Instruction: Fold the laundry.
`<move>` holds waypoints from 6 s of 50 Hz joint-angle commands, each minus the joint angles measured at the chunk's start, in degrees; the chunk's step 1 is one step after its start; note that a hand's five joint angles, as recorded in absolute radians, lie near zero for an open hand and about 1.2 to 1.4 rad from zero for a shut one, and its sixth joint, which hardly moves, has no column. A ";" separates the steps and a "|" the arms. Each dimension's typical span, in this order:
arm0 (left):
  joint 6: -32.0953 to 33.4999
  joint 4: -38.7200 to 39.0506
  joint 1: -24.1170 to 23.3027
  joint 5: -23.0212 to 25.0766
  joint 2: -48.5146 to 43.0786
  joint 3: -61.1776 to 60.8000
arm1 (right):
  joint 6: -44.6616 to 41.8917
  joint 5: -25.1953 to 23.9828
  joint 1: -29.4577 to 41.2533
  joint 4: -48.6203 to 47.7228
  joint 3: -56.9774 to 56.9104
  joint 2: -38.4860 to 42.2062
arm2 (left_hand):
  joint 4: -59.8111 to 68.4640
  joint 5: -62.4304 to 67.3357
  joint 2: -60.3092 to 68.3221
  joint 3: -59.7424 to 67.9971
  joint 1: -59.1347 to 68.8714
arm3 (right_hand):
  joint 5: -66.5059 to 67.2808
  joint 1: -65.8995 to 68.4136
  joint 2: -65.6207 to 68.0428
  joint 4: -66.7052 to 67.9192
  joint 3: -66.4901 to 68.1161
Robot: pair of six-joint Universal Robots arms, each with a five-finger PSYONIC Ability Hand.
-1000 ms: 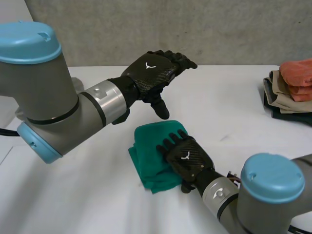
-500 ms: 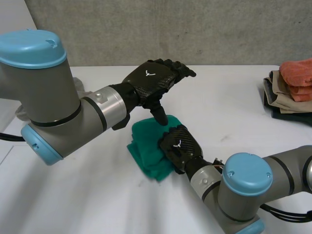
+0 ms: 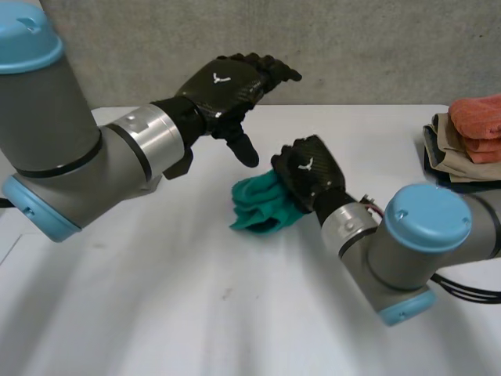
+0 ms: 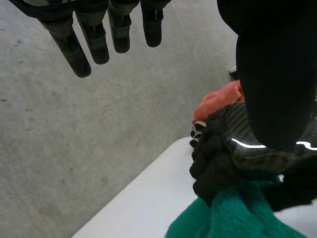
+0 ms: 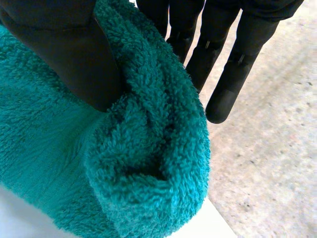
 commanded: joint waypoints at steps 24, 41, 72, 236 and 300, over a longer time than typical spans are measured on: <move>-3.10 0.11 0.03 0.04 0.75 2.14 | 15.51 -4.73 -40.40 -7.79 -27.63 5.68 | -0.68 -1.76 -0.99 -1.24 0.02 | 16.83 19.31 13.23 11.40 12.70; -3.01 0.19 -1.81 0.04 -0.31 1.08 | 12.34 -18.28 -52.36 -6.91 -18.85 12.21 | -0.51 -1.59 -0.82 -1.08 0.19 | -36.24 -33.77 -39.85 -41.68 -40.38; -5.90 2.91 -4.45 -0.31 4.61 0.03 | -11.02 1.23 -62.91 17.97 -12.07 -10.13 | -0.34 -1.42 -0.66 -0.91 0.36 | -53.17 -50.69 -56.77 -58.60 -57.30; 7.71 23.84 28.69 15.33 -6.27 -18.53 | 10.33 -8.87 2.04 46.35 -28.53 3.25 | 1.17 0.10 0.86 0.61 1.87 | 16.83 19.31 13.23 11.40 12.70; 10.79 8.36 18.84 -10.95 15.26 -35.39 | -24.22 5.46 -10.52 59.27 -12.25 -17.26 | 68.27 67.19 67.95 67.70 68.97 | 16.83 19.31 13.23 11.40 12.70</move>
